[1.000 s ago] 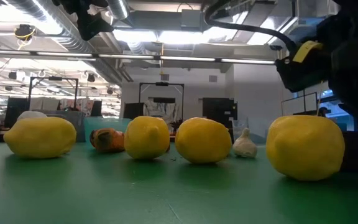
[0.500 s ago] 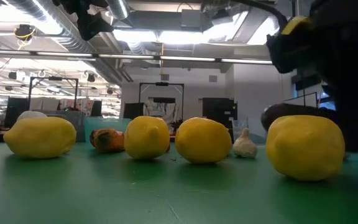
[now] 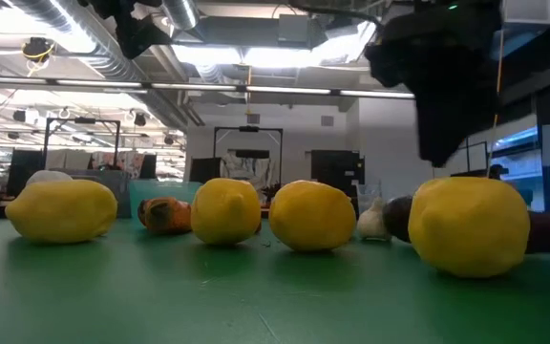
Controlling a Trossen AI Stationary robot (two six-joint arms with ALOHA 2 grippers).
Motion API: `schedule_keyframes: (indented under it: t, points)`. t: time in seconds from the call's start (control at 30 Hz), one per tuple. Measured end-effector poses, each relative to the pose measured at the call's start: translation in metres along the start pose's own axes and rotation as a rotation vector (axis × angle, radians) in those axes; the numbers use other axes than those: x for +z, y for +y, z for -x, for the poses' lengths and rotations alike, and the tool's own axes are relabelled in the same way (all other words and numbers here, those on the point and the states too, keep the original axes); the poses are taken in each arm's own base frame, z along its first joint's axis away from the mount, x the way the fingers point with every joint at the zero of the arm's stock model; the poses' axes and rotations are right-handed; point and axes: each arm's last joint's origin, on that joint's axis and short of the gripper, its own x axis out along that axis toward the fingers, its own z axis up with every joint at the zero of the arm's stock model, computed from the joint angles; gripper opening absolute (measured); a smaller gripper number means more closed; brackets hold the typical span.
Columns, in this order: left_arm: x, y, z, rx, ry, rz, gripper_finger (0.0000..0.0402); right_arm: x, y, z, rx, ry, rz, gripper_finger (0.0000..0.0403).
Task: Sort produce into baskets
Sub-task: Put the eggplant into the dark blue bin
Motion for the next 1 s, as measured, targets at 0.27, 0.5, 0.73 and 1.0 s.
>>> schedule_keyframes:
  t: [0.27, 0.5, 0.73, 1.0]
  points:
    - [-0.007, 0.005, 0.009, 0.041, 0.036, 0.02, 0.0267, 0.008, 0.005, -0.004, 0.086, 0.005, 0.101, 0.0164]
    - [-0.008, 0.008, 0.012, 0.061, 0.035, 0.021, 0.0267, -0.01, 0.009, -0.006, 0.047, 0.077, 0.022, 0.028]
    - [-0.007, 0.013, 0.013, 0.09, 0.026, 0.015, 0.0267, -0.04, 0.023, -0.003, 0.062, 0.115, -0.008, 0.0313]
    - [-0.007, 0.014, 0.014, 0.094, 0.025, -0.007, 0.0267, -0.075, 0.039, -0.011, 0.055, 0.128, -0.047, 0.0297]
